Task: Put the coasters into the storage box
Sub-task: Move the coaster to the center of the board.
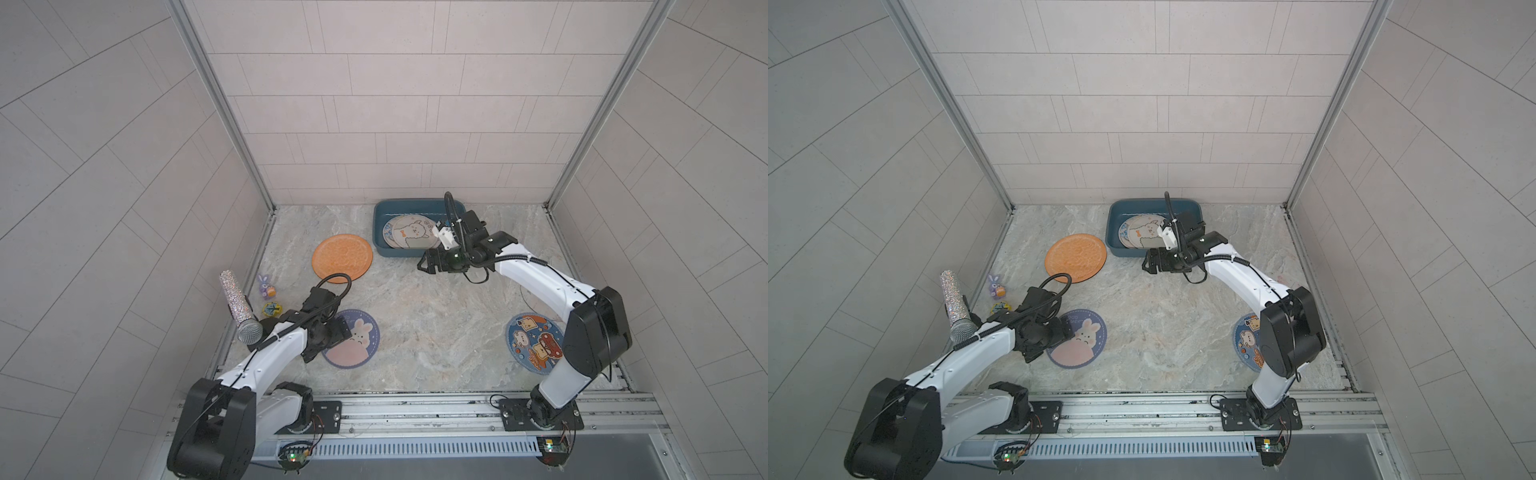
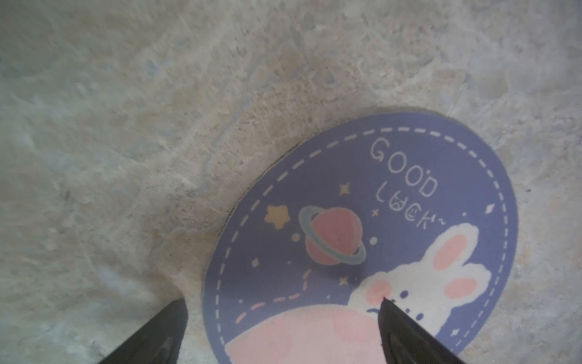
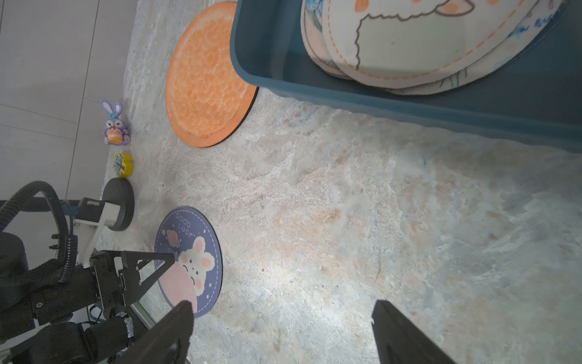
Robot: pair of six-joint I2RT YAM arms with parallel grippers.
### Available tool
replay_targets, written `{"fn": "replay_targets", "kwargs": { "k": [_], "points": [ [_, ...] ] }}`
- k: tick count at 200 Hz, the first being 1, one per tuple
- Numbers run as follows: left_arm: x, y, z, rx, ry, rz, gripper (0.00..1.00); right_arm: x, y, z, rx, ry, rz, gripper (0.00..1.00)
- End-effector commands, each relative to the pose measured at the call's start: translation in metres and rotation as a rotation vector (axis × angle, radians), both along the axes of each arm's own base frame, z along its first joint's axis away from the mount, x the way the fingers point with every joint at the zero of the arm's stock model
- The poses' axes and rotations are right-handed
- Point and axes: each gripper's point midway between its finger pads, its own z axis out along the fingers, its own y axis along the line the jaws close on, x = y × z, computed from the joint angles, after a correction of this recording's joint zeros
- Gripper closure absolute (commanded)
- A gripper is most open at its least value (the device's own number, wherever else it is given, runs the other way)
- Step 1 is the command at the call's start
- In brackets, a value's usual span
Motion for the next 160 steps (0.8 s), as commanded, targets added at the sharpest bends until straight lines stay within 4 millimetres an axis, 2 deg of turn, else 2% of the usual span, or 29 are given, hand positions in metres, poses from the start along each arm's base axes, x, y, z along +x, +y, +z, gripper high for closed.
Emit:
{"fn": "replay_targets", "kwargs": {
  "k": [1,89,160],
  "points": [
    [-0.005,-0.003,-0.008,-0.006,0.029,0.001,0.0,-0.01,0.004,0.004,0.009,-0.02,0.026,0.08],
    [0.009,-0.031,-0.009,-0.068,0.0,-0.054,0.0,-0.046,0.024,-0.031,0.001,0.049,0.082,0.08],
    [0.022,-0.058,-0.008,-0.1,-0.013,-0.124,0.0,-0.067,0.042,-0.059,-0.03,0.108,0.137,0.08]
  ]
}}
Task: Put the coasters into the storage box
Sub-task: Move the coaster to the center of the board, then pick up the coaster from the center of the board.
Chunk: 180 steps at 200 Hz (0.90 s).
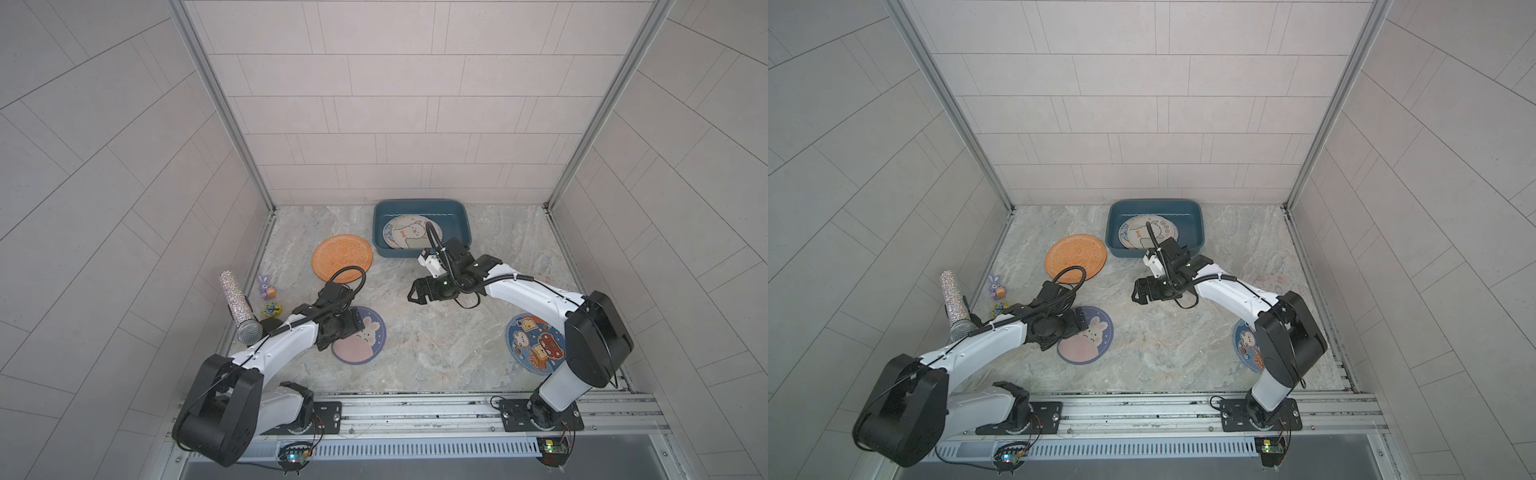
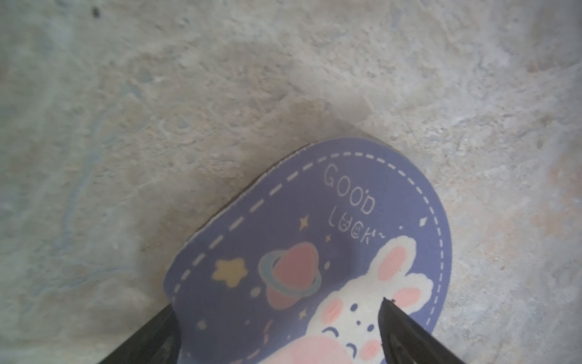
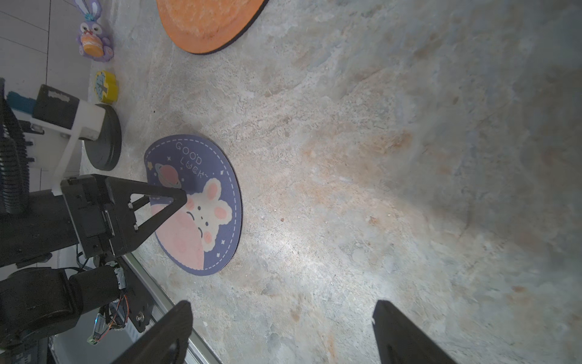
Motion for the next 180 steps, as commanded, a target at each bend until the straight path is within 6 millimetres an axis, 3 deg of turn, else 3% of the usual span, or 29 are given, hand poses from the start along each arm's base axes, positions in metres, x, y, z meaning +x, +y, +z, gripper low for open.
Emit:
{"fn": "replay_targets", "kwargs": {
  "k": [1,24,75,123,180],
  "points": [
    [-0.012,-0.015,-0.012,-0.039,0.074,-0.035,0.0,-0.004,0.005,-0.011,-0.014,0.019,0.009,0.08],
    [-0.01,-0.02,-0.01,-0.009,0.082,-0.068,0.0,-0.009,0.009,-0.018,-0.026,0.029,0.022,0.08],
    [-0.026,0.01,-0.004,0.141,0.119,-0.061,0.0,-0.034,0.028,-0.043,-0.081,0.069,0.087,0.08],
    [-0.024,0.014,-0.006,0.164,0.113,-0.051,0.06,-0.054,0.053,-0.069,-0.121,0.08,0.137,0.16],
    [-0.015,0.008,-0.01,0.127,0.065,-0.041,0.16,-0.047,0.073,-0.084,-0.133,0.064,0.137,0.27]
  ]
}}
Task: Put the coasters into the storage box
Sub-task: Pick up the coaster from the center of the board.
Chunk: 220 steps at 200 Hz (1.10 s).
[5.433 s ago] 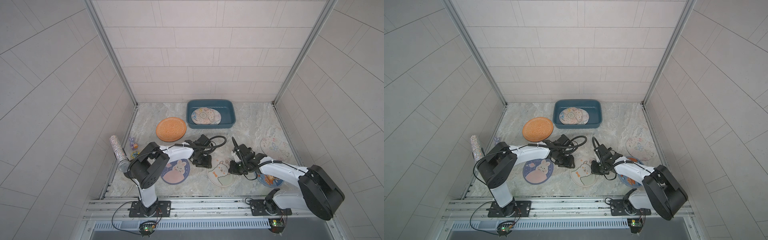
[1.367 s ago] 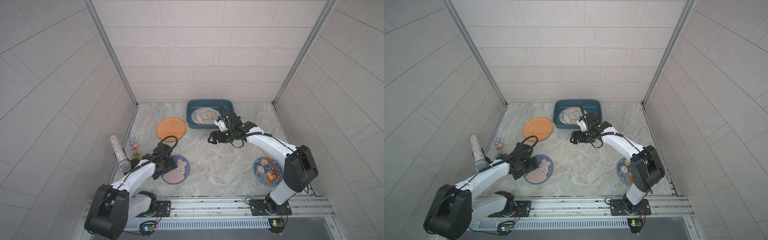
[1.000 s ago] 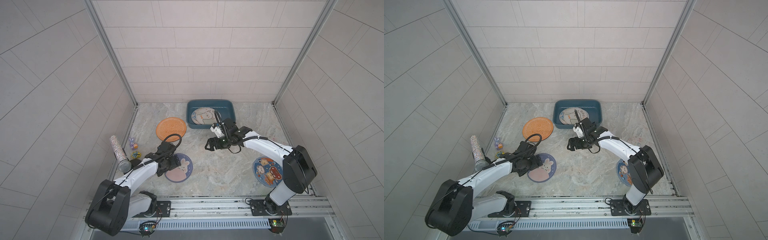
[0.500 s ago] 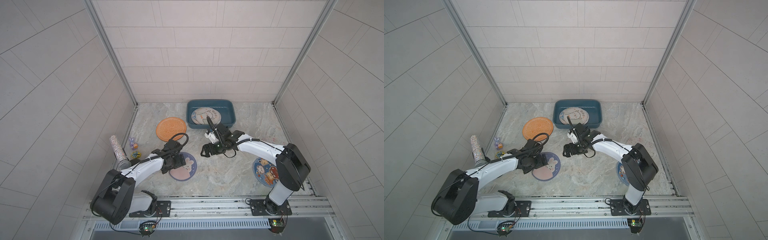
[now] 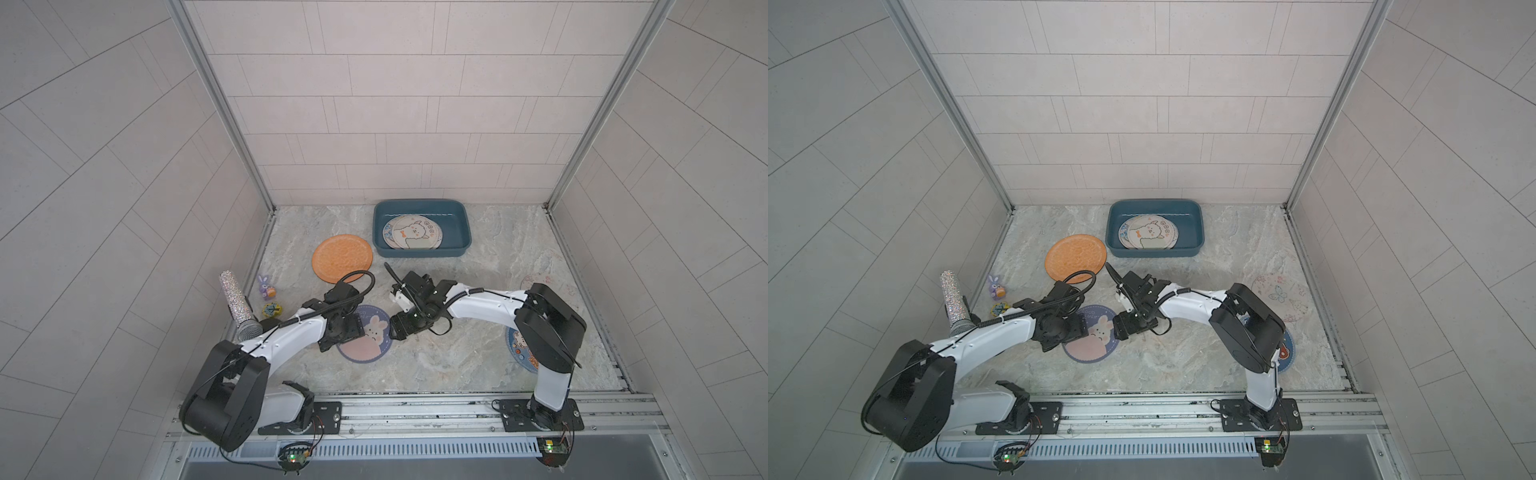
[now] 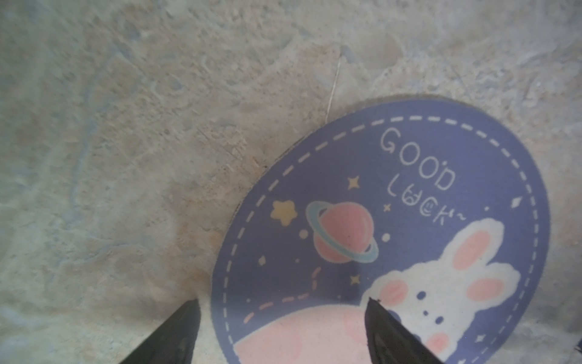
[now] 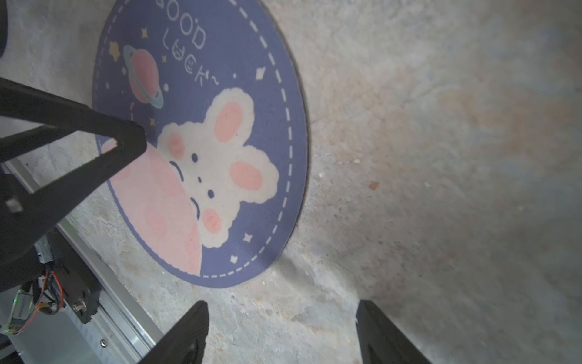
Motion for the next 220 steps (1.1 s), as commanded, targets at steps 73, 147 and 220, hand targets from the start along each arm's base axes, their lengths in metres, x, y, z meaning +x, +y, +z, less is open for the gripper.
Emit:
{"fn": "replay_targets", "kwargs": {
  "k": [73,147,220],
  "points": [
    [-0.004,0.003,-0.012,0.0,0.01,0.016,0.19,0.027,0.025,-0.013,0.012,-0.028,-0.043,0.44],
    [-0.005,-0.001,-0.019,-0.016,0.037,0.0,0.21,0.016,0.031,-0.029,-0.002,0.025,-0.031,0.51],
    [-0.005,-0.002,-0.02,-0.016,0.045,-0.004,0.24,0.014,0.036,-0.03,0.009,0.04,-0.033,0.6]
  ]
}}
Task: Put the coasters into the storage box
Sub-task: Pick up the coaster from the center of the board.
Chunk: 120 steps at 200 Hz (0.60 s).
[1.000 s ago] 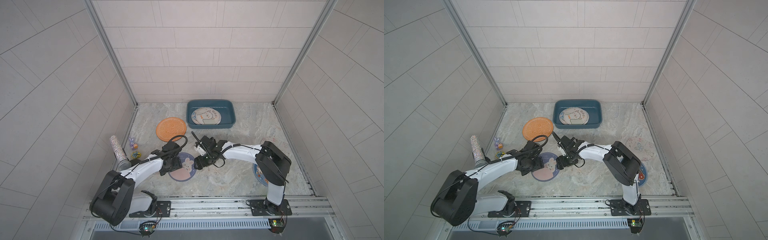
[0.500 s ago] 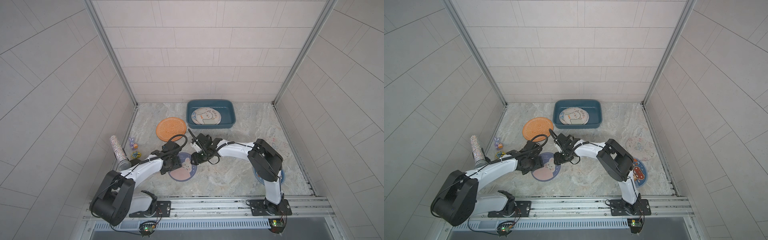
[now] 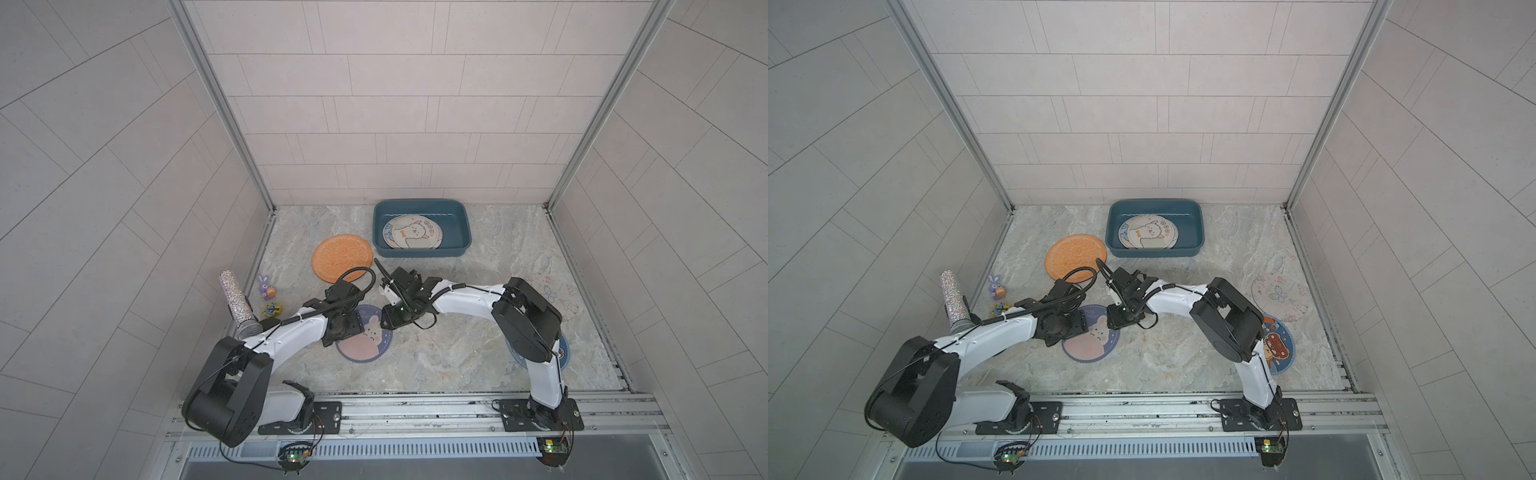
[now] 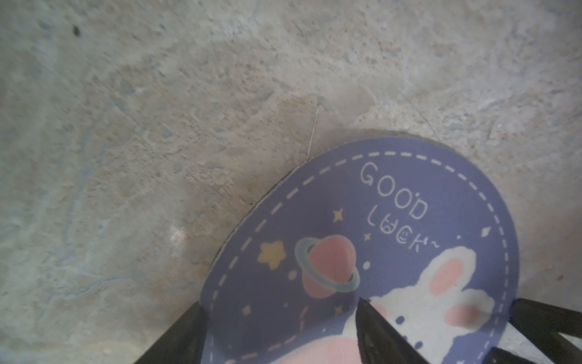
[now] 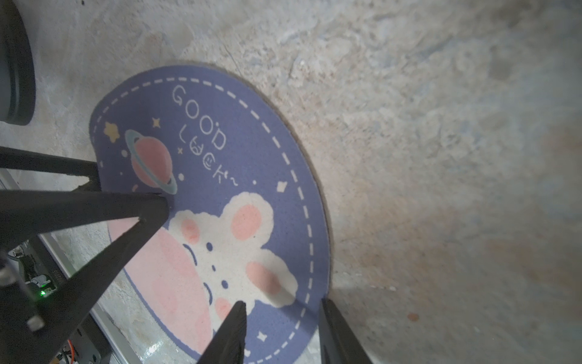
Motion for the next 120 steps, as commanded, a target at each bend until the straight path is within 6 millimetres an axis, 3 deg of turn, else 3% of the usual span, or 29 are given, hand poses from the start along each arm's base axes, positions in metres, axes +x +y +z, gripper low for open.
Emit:
{"fn": "replay_targets", "kwargs": {
  "k": [1,60,120],
  "points": [
    [-0.019,0.001,-0.019,-0.009,0.09,-0.001,0.24,-0.014,-0.002,-0.021,-0.042,0.059,0.008,0.6],
    [-0.019,0.004,-0.015,0.001,0.079,0.005,0.45,-0.014,-0.003,-0.02,-0.036,0.059,0.004,0.6],
    [-0.015,0.002,-0.004,-0.015,0.053,0.012,0.8,-0.001,-0.013,0.004,0.058,0.046,-0.051,0.57]
  ]
}}
